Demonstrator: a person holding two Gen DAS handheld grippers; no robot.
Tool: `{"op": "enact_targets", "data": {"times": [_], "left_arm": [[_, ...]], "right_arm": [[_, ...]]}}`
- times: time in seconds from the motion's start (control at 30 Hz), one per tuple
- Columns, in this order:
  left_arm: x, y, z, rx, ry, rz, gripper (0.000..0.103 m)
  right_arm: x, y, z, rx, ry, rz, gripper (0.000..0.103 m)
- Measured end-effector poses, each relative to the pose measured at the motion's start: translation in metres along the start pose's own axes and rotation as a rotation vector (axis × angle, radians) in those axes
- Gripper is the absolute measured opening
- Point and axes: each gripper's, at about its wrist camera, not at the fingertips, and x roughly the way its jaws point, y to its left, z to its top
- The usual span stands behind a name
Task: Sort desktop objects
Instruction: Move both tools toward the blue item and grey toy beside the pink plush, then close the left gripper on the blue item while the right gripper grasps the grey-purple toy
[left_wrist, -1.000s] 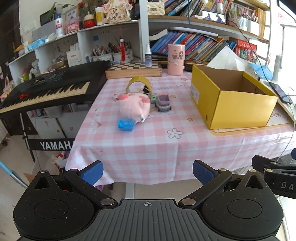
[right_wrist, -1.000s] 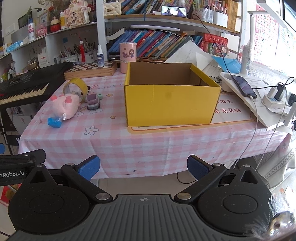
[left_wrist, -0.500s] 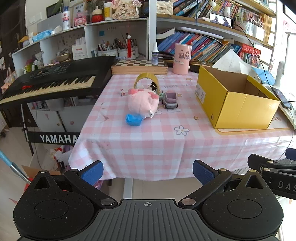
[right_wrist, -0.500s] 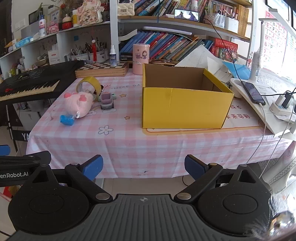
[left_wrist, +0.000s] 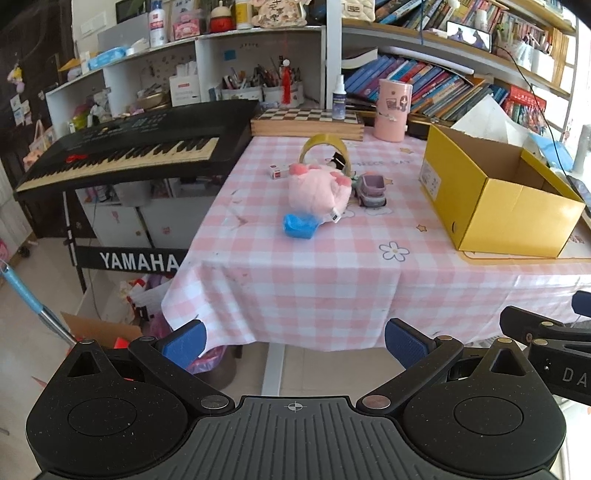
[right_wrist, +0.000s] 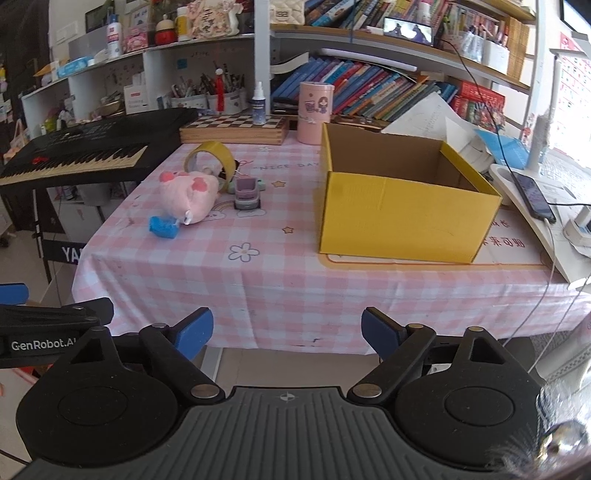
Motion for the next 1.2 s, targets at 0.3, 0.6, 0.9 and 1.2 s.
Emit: {"op": "enact_targets", "data": {"times": [0.3,0.6,0.9,1.2], "left_arm": [[0.010,-0.001,0.002,-0.030,0.022,-0.010,0.103],[0.023,0.001,0.014,-0.052,-0.017,-0.002,0.103],[0.061,0.000,0.035,-0.076,0.007,0.020,0.094],[0.109,-0.003,0.061,-0.081,0.029,0.029,0.083]], "right_arm": [[0.010,0.000,0.007,-0.038,0.011,0.026,0.083],[0.049,-0.001,0.022,-0.045,0.054,0.090,0.072],[0.096,0.005,0.055,-0.094,0.043,0.155,0.052],[0.144,0.004,0.092,-0.122,0.032,0.209,0.047]]}}
